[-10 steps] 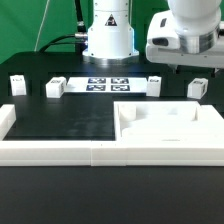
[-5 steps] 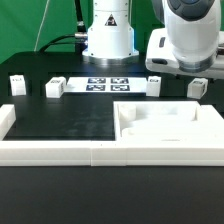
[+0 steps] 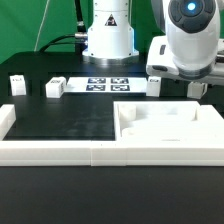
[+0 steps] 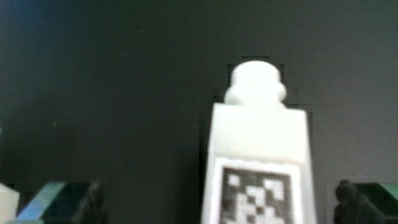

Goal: Assemble one leg

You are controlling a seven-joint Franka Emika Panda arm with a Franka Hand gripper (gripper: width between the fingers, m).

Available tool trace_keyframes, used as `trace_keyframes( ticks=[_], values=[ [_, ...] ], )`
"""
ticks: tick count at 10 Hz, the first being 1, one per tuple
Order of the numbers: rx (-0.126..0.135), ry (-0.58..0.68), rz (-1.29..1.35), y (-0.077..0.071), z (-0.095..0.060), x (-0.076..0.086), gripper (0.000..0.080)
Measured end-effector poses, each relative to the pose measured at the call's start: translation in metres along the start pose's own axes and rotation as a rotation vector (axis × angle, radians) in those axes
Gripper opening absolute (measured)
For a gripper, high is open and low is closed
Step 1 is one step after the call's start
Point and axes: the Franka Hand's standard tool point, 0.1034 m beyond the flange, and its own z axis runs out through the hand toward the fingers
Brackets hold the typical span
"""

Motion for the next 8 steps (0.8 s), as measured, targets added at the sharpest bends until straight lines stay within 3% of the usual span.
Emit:
trace_keyframes(
  ticks=[1, 3, 4, 5, 8],
  values=[
    [0.0, 0.001, 0.004, -0.0006, -0.0001, -0.0001, 0.0649],
    [0.001, 0.002, 0.002, -0.0007, -0.0003, 0.0003, 0.0374],
    [0.0, 0.002, 0.002, -0.0007, -0.0003, 0.0002, 0.0374],
    [0.0, 0.002, 0.002, -0.0007, -0.0003, 0.0002, 0.0286],
    [0.0, 0.002, 0.002, -0.0007, -0.0003, 0.0002, 0.0287]
  ],
)
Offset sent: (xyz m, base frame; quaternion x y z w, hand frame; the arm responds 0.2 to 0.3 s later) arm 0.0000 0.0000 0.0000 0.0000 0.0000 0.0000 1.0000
